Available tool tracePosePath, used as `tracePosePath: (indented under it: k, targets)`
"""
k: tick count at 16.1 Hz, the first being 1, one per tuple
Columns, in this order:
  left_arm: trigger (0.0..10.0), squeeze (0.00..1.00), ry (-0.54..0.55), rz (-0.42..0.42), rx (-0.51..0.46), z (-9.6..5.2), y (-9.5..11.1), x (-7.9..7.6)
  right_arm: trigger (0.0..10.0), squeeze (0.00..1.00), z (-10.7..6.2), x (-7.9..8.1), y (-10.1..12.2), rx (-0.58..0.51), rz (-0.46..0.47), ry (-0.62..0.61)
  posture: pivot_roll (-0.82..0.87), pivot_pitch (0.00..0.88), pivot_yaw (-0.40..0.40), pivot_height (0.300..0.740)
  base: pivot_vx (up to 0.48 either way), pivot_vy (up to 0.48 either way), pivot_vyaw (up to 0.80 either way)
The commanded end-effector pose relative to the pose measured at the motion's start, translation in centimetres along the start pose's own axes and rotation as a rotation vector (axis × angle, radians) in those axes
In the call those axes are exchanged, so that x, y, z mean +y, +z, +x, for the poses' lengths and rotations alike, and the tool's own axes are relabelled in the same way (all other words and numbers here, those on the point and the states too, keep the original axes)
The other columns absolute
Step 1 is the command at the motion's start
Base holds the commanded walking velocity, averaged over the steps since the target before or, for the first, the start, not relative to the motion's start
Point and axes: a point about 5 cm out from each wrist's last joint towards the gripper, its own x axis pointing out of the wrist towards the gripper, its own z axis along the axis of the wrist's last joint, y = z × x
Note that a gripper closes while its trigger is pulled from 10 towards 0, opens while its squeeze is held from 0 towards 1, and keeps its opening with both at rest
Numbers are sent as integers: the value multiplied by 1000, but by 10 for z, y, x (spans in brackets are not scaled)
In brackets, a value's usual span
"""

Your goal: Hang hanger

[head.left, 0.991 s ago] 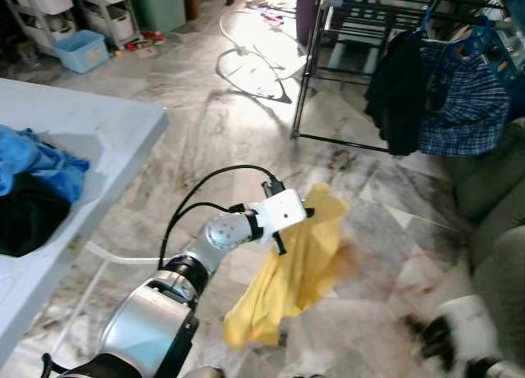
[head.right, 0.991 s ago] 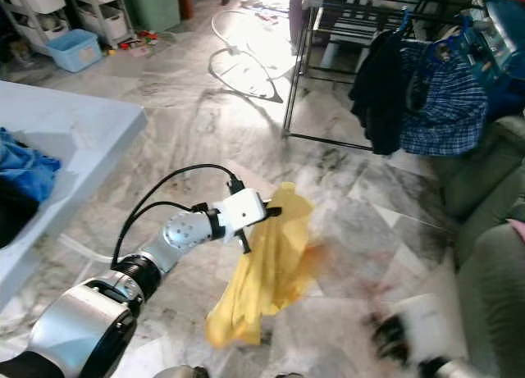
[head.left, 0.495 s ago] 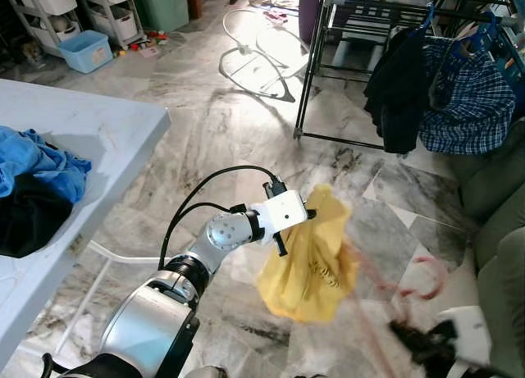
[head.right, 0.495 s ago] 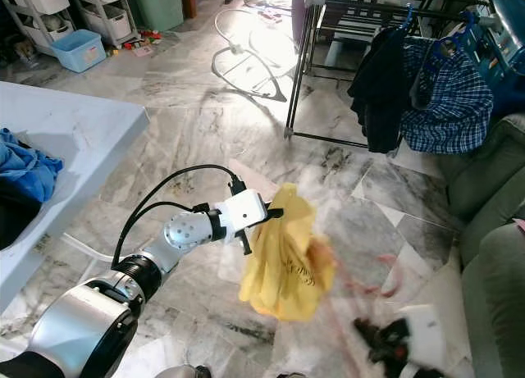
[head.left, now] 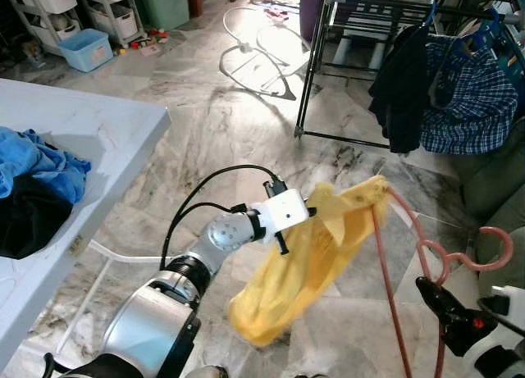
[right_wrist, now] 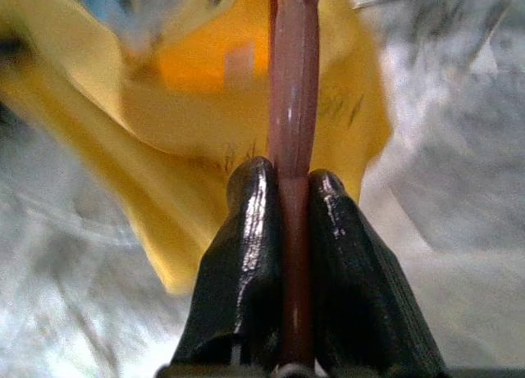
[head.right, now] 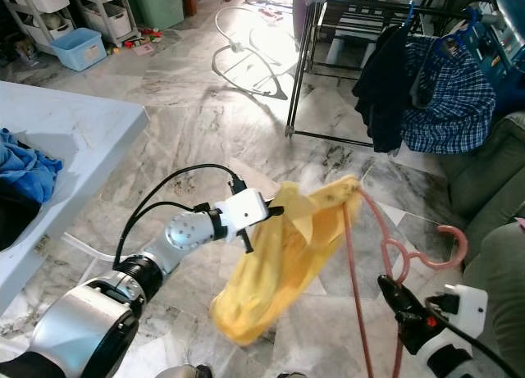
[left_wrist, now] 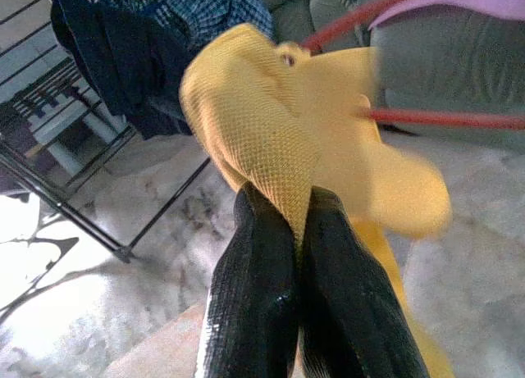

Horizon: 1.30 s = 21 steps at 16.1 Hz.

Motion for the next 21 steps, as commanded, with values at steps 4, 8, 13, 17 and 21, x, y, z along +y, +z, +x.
tracePosePath:
  k: [4, 8, 13, 17, 21]
  targets:
    - [10000, 0, 203, -236, 209, -13, -39, -12, 10000, 0, 29, 19, -43, 140, 30, -77, -105, 104, -16, 740, 0, 0, 0]
    - [10000, 0, 319, -450, 346, -29, -69, -31, 10000, 0, 53, 27, -45, 129, -19, -122, -95, 92, -51, 740, 0, 0, 0]
    - [10000, 0, 359, -554, 433, -40, -86, -52, 10000, 0, 72, 24, -38, 163, -130, -131, -64, 88, -86, 740, 0, 0, 0]
    - [10000, 0, 393, -571, 429, -41, -85, -44, 10000, 0, 68, 22, -37, 250, -293, -54, -55, 93, -84, 740, 0, 0, 0]
    - [10000, 0, 423, -572, 394, -37, -78, -28, 10000, 0, 42, 11, -48, 451, -430, 71, -59, 95, -67, 740, 0, 0, 0]
